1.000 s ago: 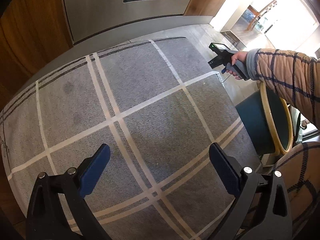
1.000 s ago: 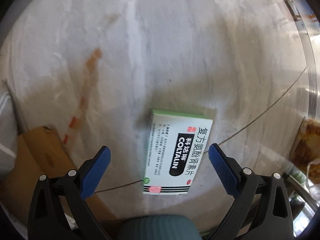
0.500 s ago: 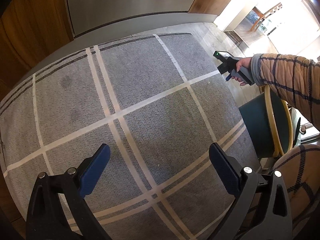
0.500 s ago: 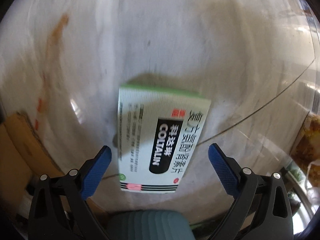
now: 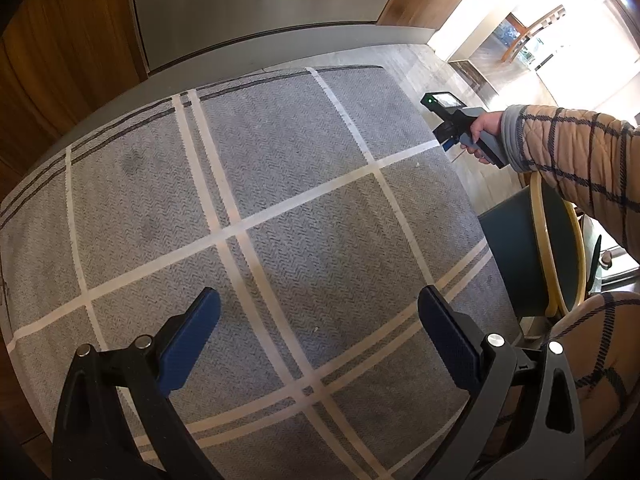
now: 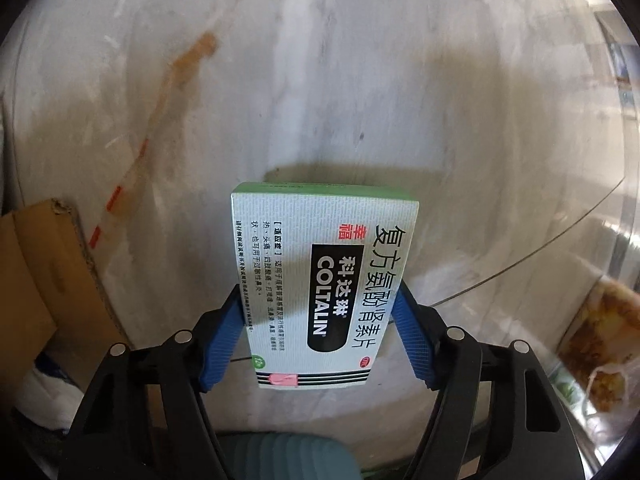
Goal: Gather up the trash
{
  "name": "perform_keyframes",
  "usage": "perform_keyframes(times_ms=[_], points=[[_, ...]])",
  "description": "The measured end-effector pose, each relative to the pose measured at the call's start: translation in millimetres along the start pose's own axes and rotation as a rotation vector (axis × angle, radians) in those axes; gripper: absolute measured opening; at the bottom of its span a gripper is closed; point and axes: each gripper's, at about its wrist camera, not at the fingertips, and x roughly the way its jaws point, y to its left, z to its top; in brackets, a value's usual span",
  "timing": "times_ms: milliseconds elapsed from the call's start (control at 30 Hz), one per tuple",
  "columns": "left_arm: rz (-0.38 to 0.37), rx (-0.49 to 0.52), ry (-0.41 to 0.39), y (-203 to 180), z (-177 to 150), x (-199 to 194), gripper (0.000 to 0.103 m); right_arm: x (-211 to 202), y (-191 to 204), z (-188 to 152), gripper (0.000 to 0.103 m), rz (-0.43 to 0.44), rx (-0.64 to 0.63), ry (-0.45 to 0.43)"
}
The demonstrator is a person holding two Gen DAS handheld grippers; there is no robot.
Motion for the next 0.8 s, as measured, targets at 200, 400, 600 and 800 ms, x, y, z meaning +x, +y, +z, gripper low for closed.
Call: perform_keyframes(times_ms=[200,400,600,800], points=[[-0.012,0.033,-0.037,-11,-11,-21,0.097,-60,-7,-16,0.072,0.011,0.064,-0.135],[-0.003,0.079,-0.107,-30,-33,-62,0.097,-168,-14,-78,0.072,0.091,0.195,-0.338],[-0.036,0.114,-0.224,-68,-55,-122,0.097,-298,-3,-204,0.072,0.077,0.200,-0.544],[-0.036,0.177,-0.386,-114,-69,-170,0.097,-354,8,-367,0.072,0.089,0.322,-0.692]])
